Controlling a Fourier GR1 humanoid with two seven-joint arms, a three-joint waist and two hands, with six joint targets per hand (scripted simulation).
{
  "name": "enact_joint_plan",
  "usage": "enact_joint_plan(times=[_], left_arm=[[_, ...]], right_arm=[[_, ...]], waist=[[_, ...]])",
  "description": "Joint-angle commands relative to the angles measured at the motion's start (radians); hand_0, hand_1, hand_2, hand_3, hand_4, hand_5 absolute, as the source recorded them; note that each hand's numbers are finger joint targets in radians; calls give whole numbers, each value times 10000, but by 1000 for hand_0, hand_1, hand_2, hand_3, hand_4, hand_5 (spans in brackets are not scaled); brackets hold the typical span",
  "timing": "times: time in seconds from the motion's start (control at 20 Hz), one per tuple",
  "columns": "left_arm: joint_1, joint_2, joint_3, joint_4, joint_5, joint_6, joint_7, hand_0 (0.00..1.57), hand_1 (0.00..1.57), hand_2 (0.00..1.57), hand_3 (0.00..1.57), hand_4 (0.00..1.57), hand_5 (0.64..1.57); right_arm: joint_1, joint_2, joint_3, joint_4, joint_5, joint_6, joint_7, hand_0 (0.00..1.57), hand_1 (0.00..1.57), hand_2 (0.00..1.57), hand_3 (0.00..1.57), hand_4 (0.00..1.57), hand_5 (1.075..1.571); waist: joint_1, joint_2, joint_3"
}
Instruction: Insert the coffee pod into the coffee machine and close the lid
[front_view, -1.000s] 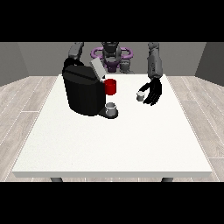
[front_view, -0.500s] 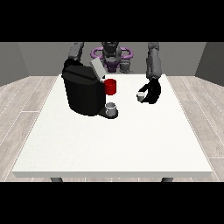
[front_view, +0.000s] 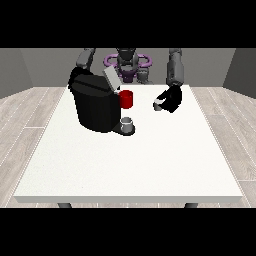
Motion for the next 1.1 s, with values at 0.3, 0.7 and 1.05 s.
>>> enact_joint_plan(times=[0.3, 0.7, 1.05], left_arm=[[-1799, 325, 2, -638, 99, -2029, 777, 1256, 1256, 1331, 1292, 545, 1571], [-2107, 136, 124, -1179, 53, -2302, 693, 1253, 1253, 1328, 1281, 537, 1571], [-2693, 689, 599, -729, -51, -2132, 970, 1017, 1017, 1206, 1226, 503, 1571]], right_arm=[[30, 206, 75, 939, 21, 97, -332, 0, 0, 0, 0, 507, 1571], [-371, -194, -500, 1487, -459, 618, -1002, 0, 0, 0, 0, 475, 1571], [-113, 286, 814, 28, -25, 9, 249, 0, 0, 0, 0, 521, 1571]], waist=[[-45, -714, -3], [105, -428, -4], [-900, -661, -10]])
